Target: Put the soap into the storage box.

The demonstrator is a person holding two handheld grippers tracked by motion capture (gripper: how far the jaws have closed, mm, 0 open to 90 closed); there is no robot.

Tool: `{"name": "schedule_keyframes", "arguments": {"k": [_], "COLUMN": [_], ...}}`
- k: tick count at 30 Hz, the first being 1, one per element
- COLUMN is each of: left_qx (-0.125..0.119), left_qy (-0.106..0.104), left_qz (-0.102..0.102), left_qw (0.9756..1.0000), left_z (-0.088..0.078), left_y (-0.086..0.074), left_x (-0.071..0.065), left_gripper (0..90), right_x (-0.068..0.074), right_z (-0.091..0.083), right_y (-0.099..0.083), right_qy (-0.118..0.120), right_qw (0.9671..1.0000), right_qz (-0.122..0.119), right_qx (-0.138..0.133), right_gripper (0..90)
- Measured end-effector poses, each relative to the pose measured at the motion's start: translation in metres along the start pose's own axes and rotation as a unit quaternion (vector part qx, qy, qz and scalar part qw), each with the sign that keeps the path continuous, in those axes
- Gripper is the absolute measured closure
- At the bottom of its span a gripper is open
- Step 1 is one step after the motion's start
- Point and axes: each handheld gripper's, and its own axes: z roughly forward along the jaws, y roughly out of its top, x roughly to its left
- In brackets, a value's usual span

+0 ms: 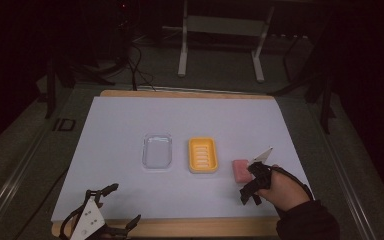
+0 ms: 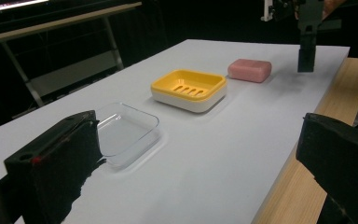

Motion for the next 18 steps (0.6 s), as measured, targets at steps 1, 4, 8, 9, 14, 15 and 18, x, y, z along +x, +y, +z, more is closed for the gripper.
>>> {"name": "schedule_keyframes", "arguments": {"k": [1,4,8,9,14,15,18], "left_qx": [0.001,0.001,0.001,0.001,0.000,0.000,0.000], "left_qy": [0.000,-0.001,-0.001,-0.001,-0.002,-0.002,-0.003], "left_qz": [0.000,0.000,-0.001,-0.001,-0.002,-0.002,-0.003], "left_qw": [1.0000,1.0000,1.0000,1.0000,1.0000,1.0000,1.0000], "left_z": [0.000,0.000,0.000,0.000,0.000,0.000,0.000], "left_y": [0.000,0.000,0.000,0.000,0.000,0.000,0.000], "left_x": [0.000,0.000,0.000,0.000,0.000,0.000,0.000], "left_gripper": [0.5,0.5,0.5,0.5,0.5,0.5,0.5], "right_x": [0.001,0.003,0.007,0.008,0.011,0.012,0.013], "right_z": [-0.001,-0.004,-0.007,-0.008,-0.012,-0.013,-0.014], "right_y": [0.002,0.007,0.016,0.018,0.029,0.031,0.037], "right_qy": [0.001,0.005,-0.003,-0.004,-0.015,-0.014,-0.017], "right_qw": [1.0000,0.9999,0.9998,0.9997,0.9991,0.9991,0.9990], "right_qz": [0.002,0.010,0.019,0.023,0.032,0.035,0.035], "right_qx": [-0.001,-0.004,-0.009,-0.010,-0.022,-0.021,-0.024], "right_gripper": [15.8,15.8,16.1,16.4,19.1,19.1,19.1]}}
